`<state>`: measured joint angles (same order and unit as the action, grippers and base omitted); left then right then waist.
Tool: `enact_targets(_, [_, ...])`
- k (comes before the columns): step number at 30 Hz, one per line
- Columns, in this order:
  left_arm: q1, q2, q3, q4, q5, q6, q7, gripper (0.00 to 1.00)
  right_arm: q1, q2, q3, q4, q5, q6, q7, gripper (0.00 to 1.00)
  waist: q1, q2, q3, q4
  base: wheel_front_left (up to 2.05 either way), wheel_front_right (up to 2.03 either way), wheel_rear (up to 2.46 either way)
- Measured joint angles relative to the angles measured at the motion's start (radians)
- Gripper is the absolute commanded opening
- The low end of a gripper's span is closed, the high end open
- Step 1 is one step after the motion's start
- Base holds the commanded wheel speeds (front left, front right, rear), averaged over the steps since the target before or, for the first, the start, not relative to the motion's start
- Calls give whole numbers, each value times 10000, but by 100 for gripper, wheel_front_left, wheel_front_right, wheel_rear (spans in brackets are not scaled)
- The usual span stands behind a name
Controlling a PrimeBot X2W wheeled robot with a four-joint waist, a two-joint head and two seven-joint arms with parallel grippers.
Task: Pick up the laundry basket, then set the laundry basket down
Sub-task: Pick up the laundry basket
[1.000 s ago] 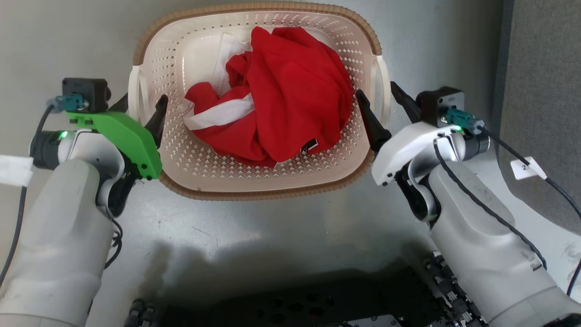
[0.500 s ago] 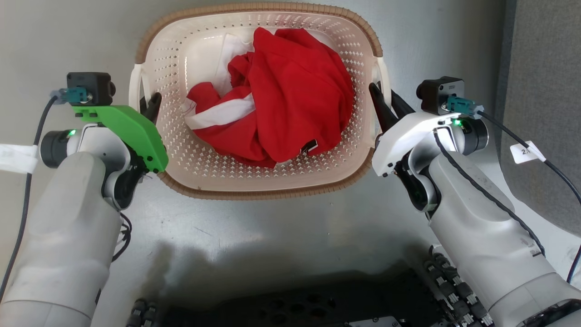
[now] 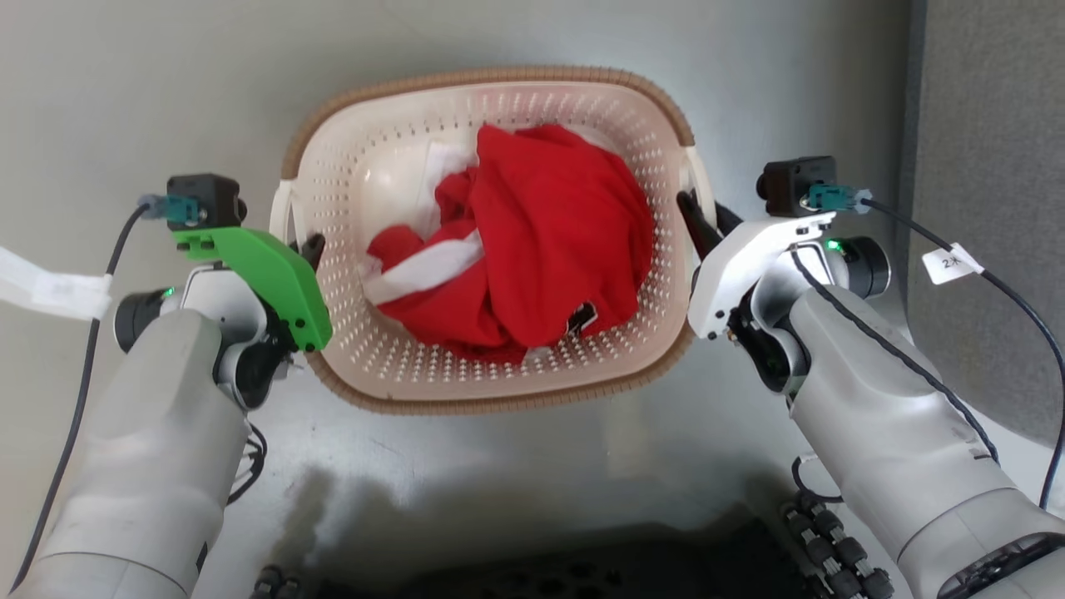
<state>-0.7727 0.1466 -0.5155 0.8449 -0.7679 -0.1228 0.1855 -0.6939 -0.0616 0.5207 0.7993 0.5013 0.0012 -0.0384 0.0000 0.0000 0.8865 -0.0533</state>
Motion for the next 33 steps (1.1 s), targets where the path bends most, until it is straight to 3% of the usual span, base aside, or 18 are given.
enact_targets(11, [405, -199, -96, 780, -754, 0, 176, 0, -52, 132, 276, 986, 336, 339, 173, 0, 0, 0, -1046, 50, 0, 0, 0])
enact_targets(33, [914, -585, -374, 1720, -1565, -8, 794, 0, 102, 274, 727, 2387, 957, 602, 324, 0, -1, 0, -3605, -46, 0, 0, 0])
